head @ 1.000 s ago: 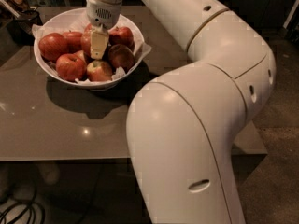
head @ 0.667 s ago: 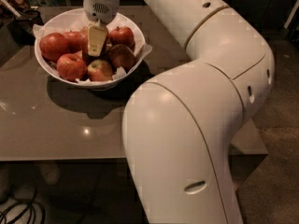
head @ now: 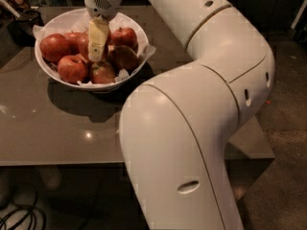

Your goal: Pick apple from white bowl

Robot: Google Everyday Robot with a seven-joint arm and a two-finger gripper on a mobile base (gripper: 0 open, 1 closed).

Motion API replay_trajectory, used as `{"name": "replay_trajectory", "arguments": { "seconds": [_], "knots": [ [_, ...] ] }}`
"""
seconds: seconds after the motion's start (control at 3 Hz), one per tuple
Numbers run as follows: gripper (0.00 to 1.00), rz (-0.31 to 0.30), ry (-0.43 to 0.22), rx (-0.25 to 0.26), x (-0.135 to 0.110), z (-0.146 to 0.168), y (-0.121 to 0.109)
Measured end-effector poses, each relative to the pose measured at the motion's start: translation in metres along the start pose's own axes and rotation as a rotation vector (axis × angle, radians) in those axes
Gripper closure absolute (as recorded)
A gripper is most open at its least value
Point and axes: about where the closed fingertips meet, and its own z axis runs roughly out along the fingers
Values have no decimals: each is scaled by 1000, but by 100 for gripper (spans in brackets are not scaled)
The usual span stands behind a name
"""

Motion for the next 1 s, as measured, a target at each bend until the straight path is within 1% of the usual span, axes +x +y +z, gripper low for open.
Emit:
{"name": "replay_trajectory", "arguments": {
  "seconds": [0.33, 0.67, 1.0],
  "knots": [
    [100, -31, -28, 38, -8, -22, 2],
    [100, -42, -53, 54, -13, -32, 2],
    [100, -62, -82, 50, -19, -42, 7]
  ]
}}
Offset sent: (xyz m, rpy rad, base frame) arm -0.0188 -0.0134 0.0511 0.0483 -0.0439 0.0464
